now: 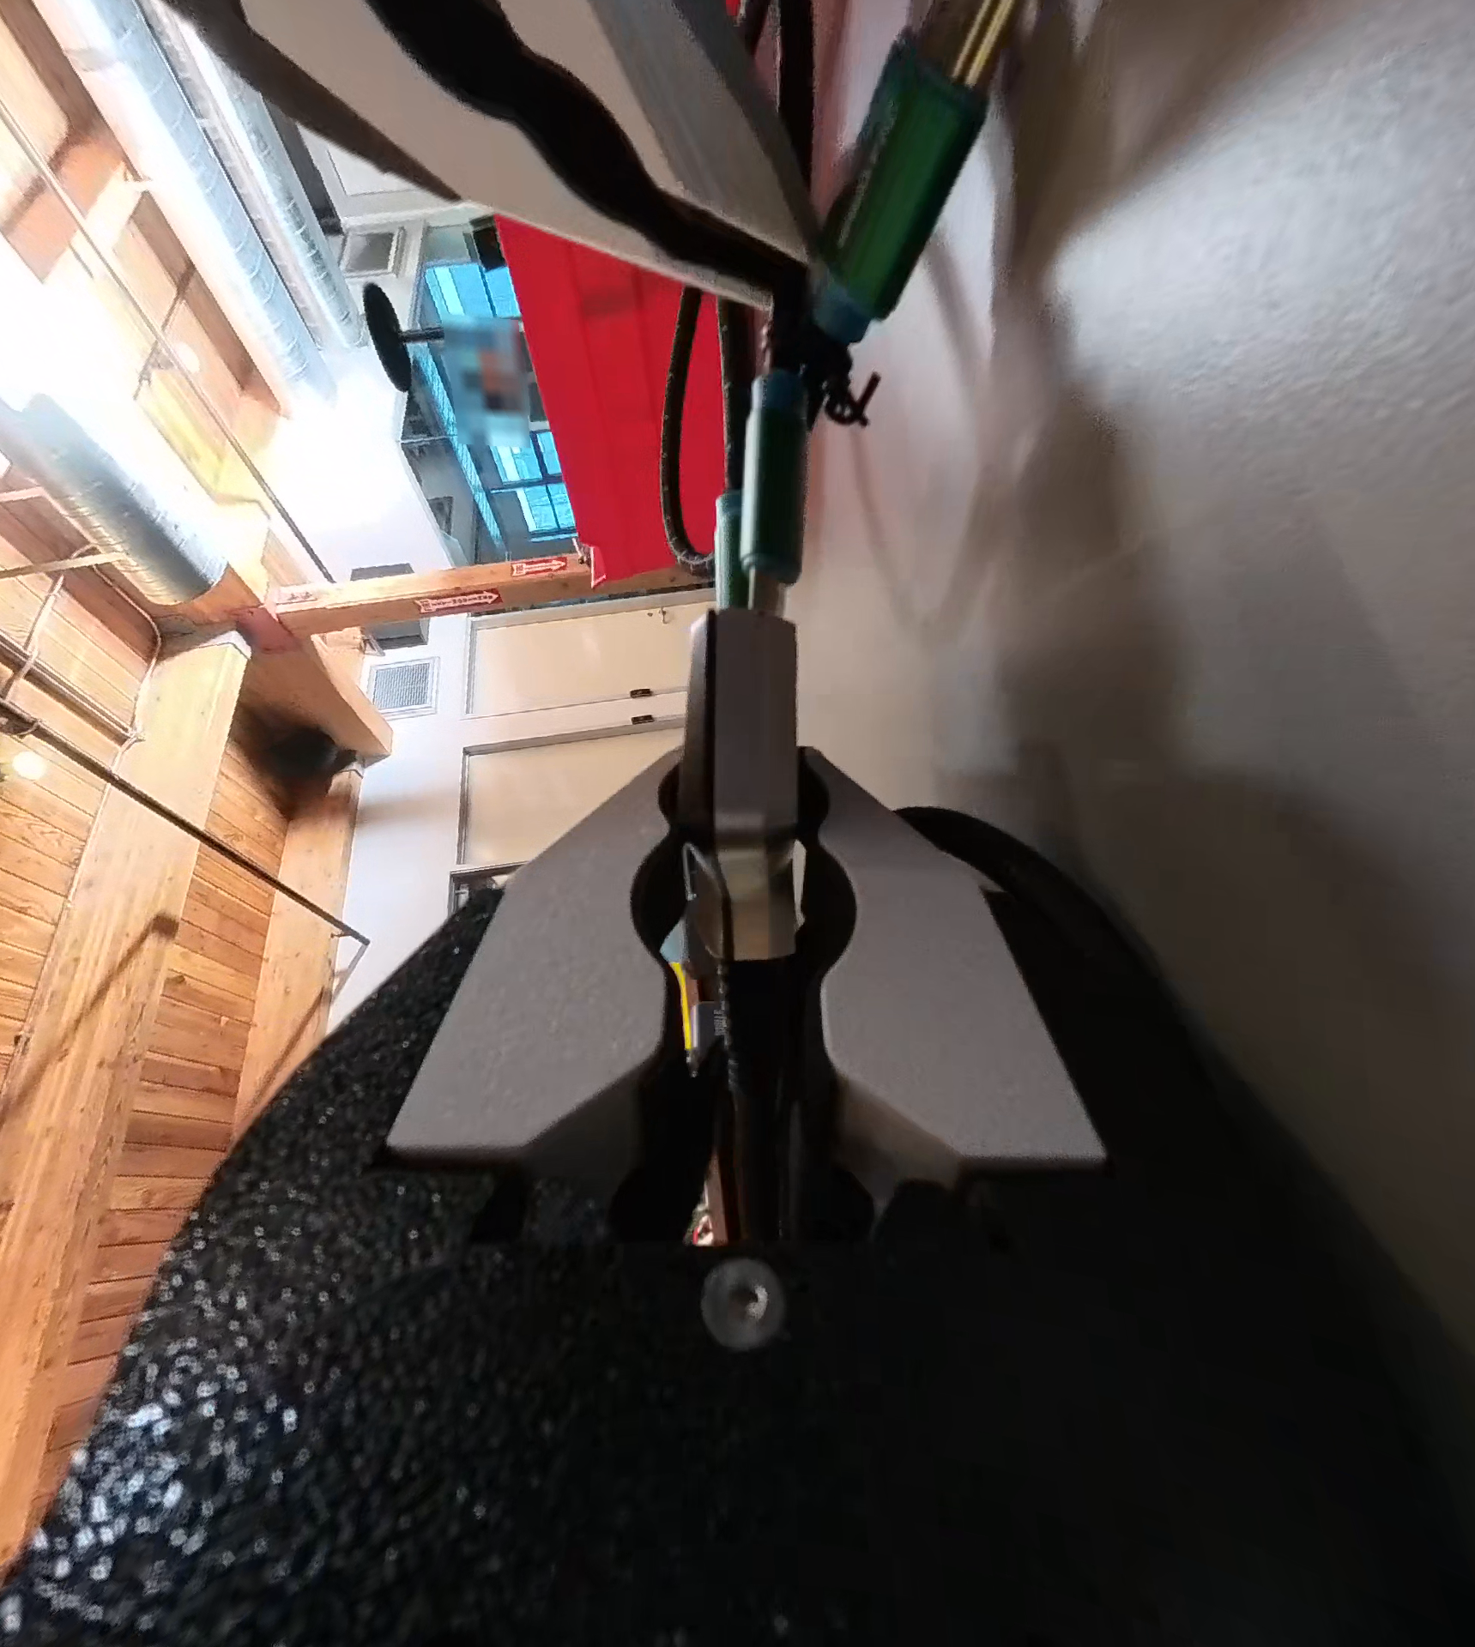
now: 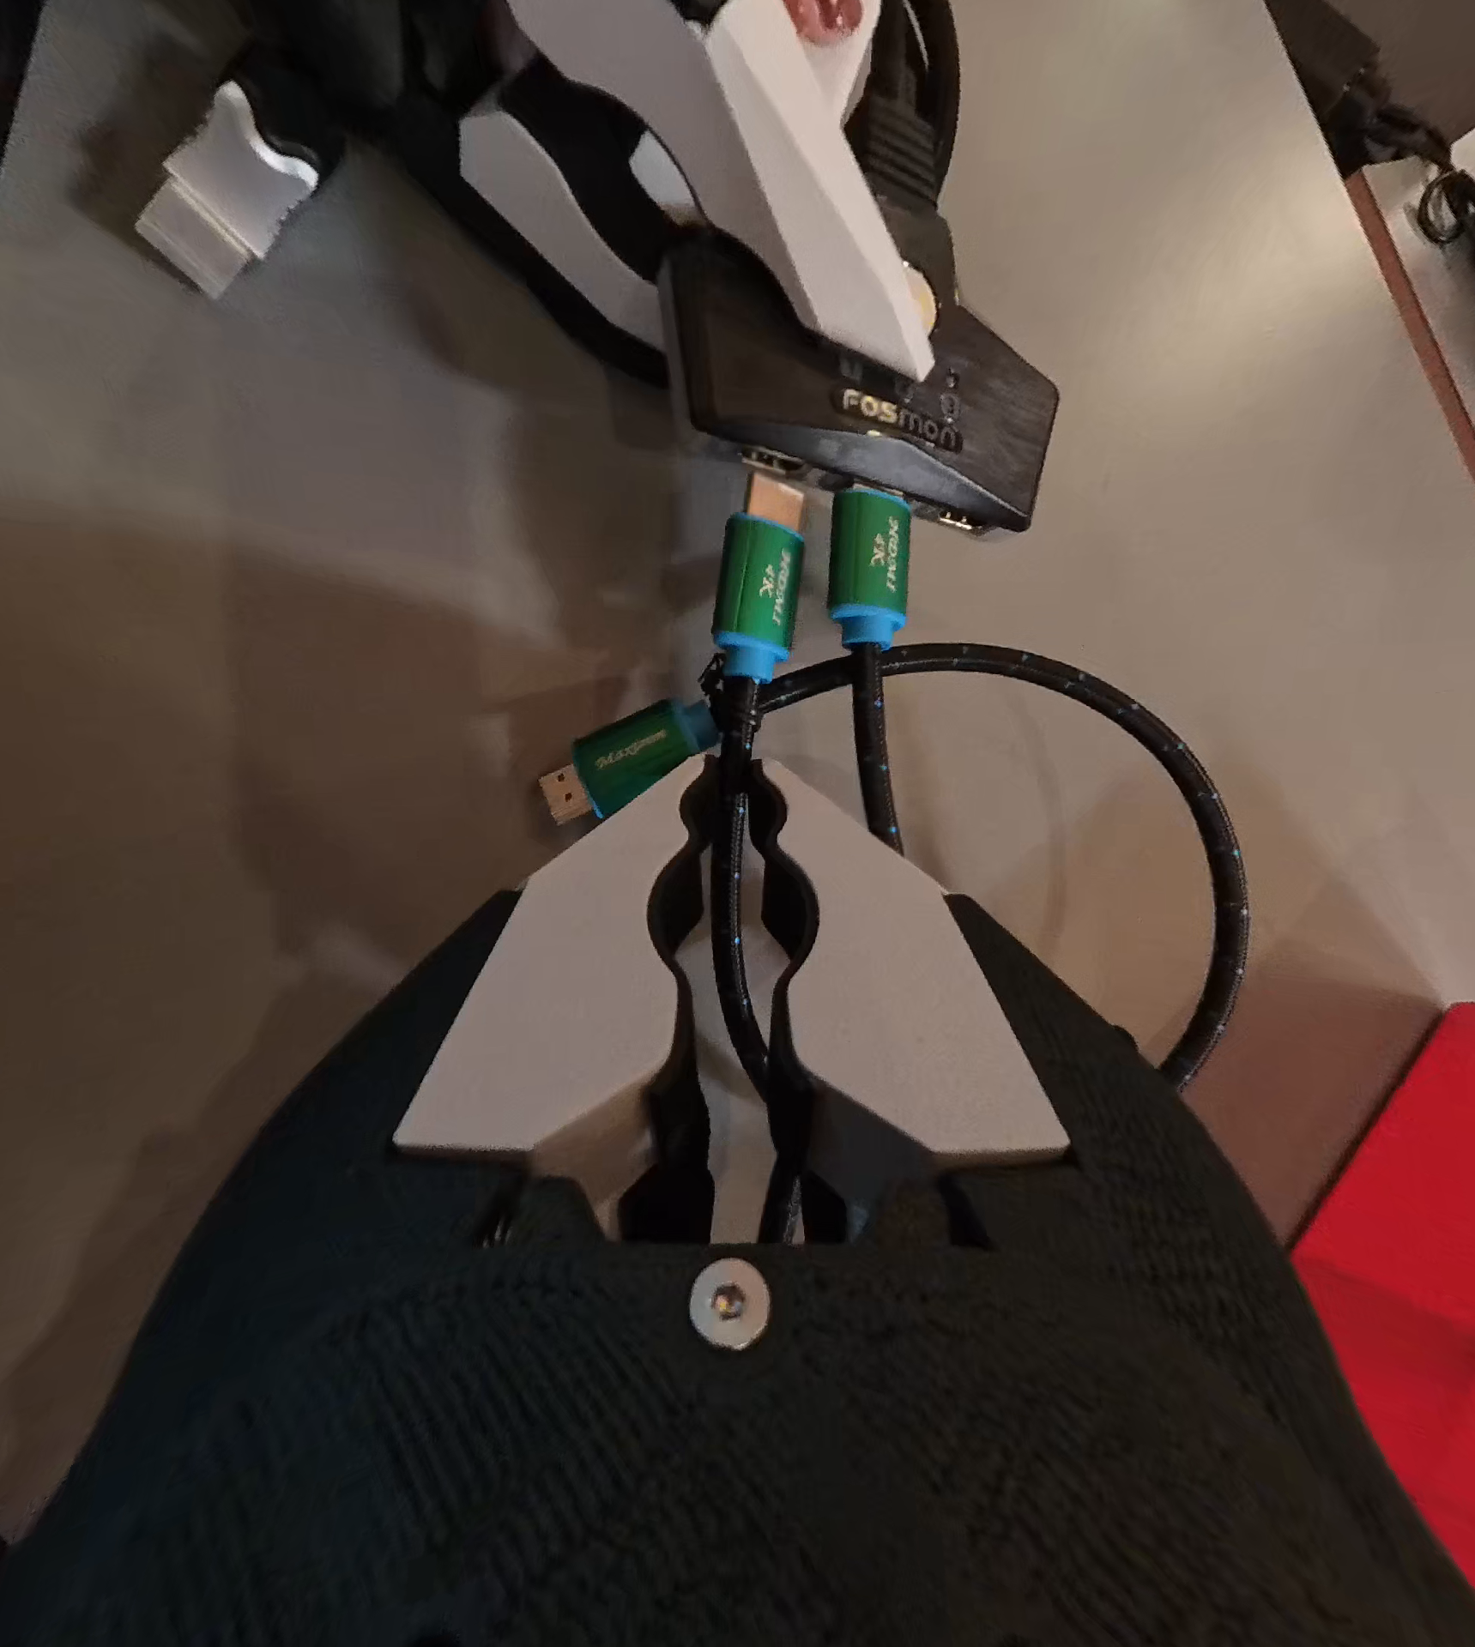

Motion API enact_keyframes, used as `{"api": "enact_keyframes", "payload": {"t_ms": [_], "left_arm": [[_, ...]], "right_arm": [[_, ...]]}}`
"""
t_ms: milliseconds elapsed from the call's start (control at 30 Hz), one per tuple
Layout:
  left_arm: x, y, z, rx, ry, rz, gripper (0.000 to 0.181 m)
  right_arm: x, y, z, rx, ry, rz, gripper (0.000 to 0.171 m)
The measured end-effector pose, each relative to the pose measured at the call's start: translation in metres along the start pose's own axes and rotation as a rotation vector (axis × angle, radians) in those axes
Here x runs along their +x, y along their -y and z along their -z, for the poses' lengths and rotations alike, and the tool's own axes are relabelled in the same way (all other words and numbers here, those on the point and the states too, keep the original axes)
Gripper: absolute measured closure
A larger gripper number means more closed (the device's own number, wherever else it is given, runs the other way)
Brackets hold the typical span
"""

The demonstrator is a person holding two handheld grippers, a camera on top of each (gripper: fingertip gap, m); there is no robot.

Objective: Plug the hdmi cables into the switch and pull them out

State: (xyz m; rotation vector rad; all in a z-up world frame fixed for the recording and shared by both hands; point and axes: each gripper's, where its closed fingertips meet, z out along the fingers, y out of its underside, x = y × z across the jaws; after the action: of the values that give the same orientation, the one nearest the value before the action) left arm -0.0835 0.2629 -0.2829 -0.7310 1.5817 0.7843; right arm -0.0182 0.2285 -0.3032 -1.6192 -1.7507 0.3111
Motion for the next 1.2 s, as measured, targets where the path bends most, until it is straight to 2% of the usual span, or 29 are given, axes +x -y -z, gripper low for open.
{"api": "enact_keyframes", "payload": {"t_ms": [467, 833, 1033, 1200], "left_arm": [[0.001, -0.002, 0.000, 0.001, -0.014, 0.047, 0.162], [0.006, -0.005, 0.002, 0.054, -0.080, 0.246, 0.163], [0.010, -0.004, 0.002, 0.063, -0.110, 0.272, 0.163], [0.015, -0.002, 0.003, 0.092, -0.164, 0.345, 0.163]], "right_arm": [[0.000, 0.007, 0.003, 0.031, -0.045, 0.082, 0.167], [-0.002, 0.013, 0.008, 0.105, -0.028, 0.094, 0.167], [-0.003, 0.018, 0.009, 0.148, -0.011, 0.064, 0.167], [-0.004, 0.020, 0.011, 0.179, -0.028, 0.141, 0.167]]}}
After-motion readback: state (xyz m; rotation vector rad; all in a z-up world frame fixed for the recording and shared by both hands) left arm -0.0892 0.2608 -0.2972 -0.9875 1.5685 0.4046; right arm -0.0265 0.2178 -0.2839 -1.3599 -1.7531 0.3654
